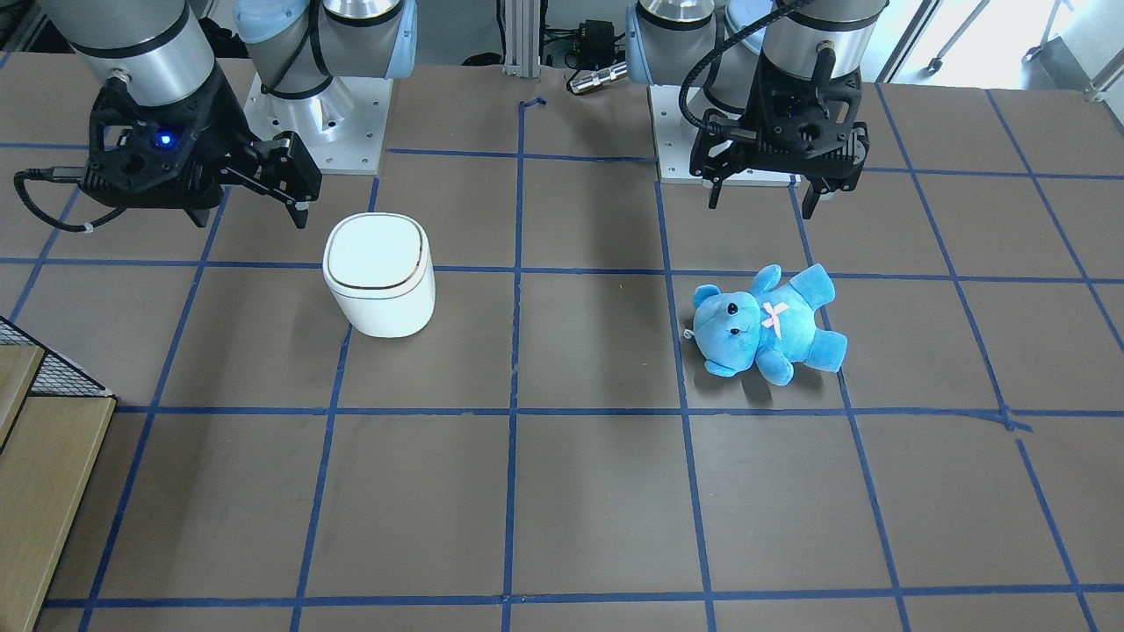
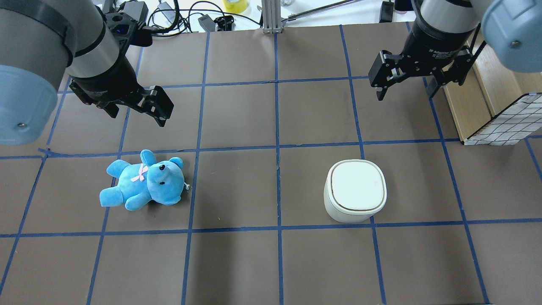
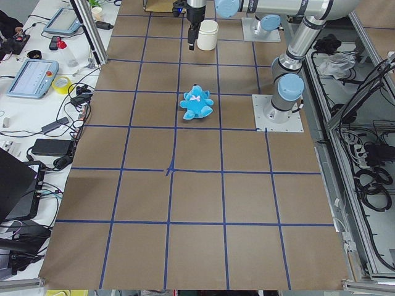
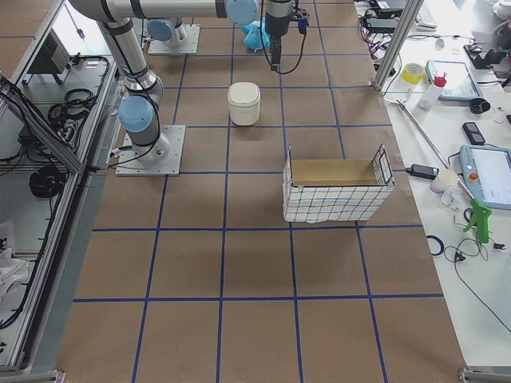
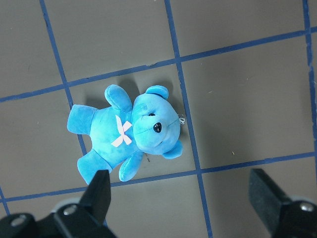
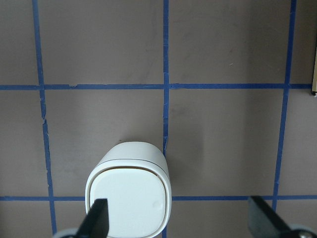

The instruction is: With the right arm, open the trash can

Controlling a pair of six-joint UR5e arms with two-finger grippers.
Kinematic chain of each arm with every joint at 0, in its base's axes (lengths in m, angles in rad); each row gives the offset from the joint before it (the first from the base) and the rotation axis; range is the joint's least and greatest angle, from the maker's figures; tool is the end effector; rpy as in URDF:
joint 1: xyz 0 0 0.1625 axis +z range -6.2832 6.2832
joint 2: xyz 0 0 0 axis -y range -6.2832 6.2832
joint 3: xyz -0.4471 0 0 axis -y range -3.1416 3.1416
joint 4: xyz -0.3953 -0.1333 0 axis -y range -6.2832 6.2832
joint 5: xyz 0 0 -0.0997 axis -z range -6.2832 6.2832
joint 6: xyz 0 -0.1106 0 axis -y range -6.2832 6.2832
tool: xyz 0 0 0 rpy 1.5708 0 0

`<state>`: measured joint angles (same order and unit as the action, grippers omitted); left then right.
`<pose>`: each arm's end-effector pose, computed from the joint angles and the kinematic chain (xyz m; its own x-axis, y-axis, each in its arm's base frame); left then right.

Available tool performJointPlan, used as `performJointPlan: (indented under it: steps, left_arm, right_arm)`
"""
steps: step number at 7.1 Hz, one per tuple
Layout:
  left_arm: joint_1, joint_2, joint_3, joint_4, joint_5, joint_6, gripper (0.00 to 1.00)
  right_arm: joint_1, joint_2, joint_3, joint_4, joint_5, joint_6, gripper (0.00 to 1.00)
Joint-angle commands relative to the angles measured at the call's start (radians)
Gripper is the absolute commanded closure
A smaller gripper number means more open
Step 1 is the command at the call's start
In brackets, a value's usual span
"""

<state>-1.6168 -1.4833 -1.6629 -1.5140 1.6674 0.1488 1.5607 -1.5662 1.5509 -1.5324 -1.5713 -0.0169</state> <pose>-0.1437 -0.4554 0.5013 -0.9767 0.1882 -0.1030 0.1929 0.9805 -0.0373 0.1282 -0.4957 0.5028 -1.0000 -0.0068 0.0001 -0.0068 0.9997 0.0231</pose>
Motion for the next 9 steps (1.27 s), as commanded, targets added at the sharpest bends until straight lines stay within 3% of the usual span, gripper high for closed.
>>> performJointPlan:
  steps: [1, 9]
  left_arm:
    - [0.000, 0.000, 0.000, 0.000, 0.000, 0.000, 0.00]
    - [0.000, 0.000, 0.000, 0.000, 0.000, 0.000, 0.00]
  right_arm:
    - [-0.001, 0.000, 0.000, -0.003, 0.000, 0.000, 0.00]
    - [0.002, -0.001, -0.008, 0.001, 0.005, 0.040, 0.00]
